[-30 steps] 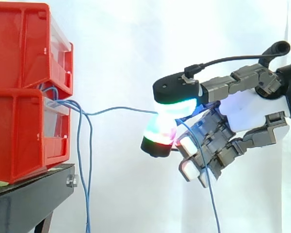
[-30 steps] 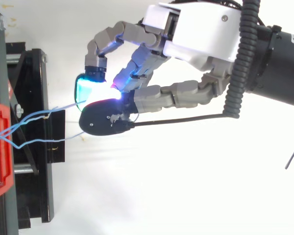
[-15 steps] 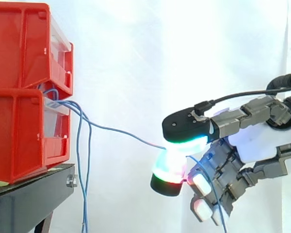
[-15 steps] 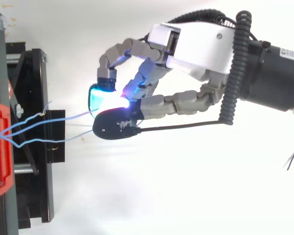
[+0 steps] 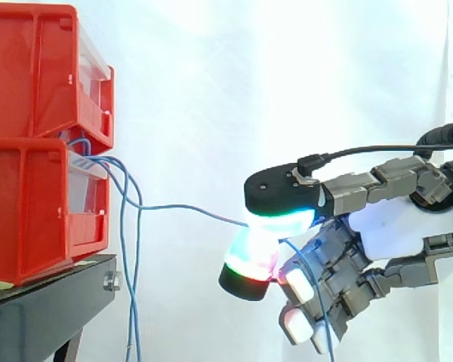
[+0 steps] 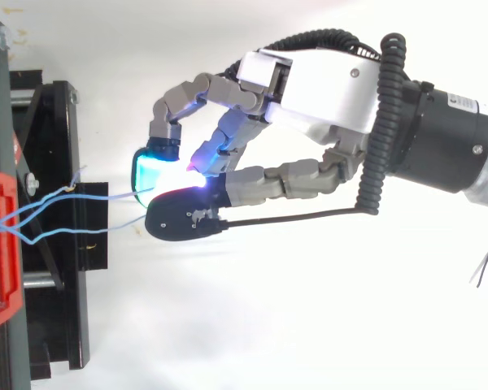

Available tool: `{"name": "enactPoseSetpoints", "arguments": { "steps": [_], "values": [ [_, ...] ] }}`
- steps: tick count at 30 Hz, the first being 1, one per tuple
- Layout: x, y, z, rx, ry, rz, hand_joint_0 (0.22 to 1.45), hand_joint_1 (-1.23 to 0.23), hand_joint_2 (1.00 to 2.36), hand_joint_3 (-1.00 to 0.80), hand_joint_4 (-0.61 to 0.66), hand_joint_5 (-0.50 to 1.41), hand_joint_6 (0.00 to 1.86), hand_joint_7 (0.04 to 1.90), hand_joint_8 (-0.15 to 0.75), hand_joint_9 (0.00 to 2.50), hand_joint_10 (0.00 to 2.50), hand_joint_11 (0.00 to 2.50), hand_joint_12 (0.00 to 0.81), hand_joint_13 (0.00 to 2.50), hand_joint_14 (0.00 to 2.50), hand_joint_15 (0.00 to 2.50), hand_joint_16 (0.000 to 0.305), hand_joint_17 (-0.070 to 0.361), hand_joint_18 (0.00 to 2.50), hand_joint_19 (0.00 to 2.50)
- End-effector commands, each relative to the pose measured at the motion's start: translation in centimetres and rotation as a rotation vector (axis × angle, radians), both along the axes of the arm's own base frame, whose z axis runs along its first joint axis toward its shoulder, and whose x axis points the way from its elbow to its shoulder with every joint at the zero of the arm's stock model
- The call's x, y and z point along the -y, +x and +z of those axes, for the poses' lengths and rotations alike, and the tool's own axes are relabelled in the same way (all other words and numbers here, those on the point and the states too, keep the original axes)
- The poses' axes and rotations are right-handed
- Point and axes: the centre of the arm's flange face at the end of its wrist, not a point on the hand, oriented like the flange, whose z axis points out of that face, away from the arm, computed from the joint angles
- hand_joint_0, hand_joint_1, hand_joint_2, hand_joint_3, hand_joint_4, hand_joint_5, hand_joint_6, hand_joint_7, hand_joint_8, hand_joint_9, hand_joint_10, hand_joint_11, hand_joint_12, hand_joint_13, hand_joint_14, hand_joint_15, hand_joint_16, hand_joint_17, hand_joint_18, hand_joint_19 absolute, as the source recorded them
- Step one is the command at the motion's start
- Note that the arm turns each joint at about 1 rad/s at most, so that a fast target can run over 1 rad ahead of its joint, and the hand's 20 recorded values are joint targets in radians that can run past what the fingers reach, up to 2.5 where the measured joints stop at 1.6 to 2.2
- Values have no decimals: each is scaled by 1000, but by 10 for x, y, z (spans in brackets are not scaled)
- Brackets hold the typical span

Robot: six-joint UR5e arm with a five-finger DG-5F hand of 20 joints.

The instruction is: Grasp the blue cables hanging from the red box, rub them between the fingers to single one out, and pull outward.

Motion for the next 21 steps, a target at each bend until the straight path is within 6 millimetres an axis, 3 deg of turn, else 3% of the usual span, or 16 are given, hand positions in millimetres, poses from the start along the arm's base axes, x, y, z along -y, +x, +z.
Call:
{"name": "enactPoseSetpoints", "arguments": {
  "steps": [1,21],
  "values": [
    [0,0,0,0,-3,-1,629,-785,1008,45,10,-133,916,1119,341,1138,21,714,419,1019,23,593,62,140,907,544],
    [0,-1,-2,-3,-3,-1,627,-785,1008,50,19,-131,913,1134,343,1145,22,715,422,1027,21,592,63,143,913,531]
  ]
}}
